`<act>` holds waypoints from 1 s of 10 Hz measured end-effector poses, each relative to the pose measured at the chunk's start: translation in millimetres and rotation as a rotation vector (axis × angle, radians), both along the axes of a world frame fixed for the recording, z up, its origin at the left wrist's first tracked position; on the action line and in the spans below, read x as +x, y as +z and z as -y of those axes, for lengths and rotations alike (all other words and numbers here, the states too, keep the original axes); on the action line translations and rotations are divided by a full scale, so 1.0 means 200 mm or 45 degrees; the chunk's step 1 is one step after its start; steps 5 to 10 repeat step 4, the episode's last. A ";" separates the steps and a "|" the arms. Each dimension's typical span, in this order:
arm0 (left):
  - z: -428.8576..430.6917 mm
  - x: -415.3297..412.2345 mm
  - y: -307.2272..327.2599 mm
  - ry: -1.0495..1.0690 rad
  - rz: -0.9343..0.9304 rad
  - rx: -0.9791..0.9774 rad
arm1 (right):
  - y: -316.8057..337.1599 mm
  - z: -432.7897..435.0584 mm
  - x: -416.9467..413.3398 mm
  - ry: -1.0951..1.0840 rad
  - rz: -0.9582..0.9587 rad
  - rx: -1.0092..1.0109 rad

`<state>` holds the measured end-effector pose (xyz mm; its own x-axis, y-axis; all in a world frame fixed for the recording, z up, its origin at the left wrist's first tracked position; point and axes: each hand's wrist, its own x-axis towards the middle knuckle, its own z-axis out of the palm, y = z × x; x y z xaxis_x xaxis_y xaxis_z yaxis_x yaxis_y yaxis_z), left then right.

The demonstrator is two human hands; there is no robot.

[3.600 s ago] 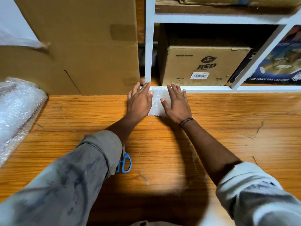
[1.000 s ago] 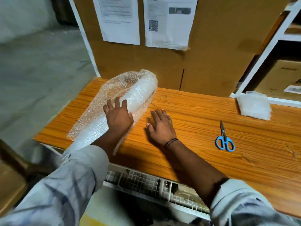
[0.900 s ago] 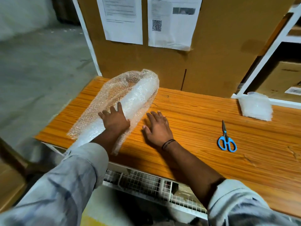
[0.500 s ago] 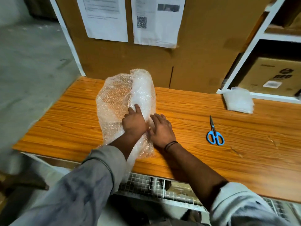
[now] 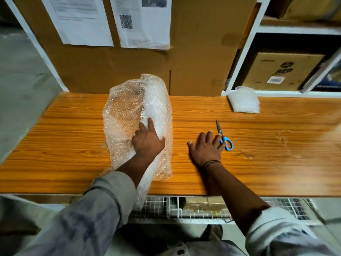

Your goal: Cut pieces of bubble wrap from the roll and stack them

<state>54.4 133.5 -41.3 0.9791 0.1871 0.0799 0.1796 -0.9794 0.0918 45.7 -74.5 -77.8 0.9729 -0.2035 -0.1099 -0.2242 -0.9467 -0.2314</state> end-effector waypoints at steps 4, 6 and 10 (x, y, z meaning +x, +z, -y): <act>0.24 -0.01 0.23 -0.123 0.319 0.151 | 0.17 0.10 -0.07 0.195 0.130 0.066; 0.24 -0.01 0.23 -0.123 0.319 0.151 | 0.17 0.10 -0.07 0.195 0.130 0.066; 0.24 -0.01 0.23 -0.123 0.319 0.151 | 0.17 0.10 -0.07 0.195 0.130 0.066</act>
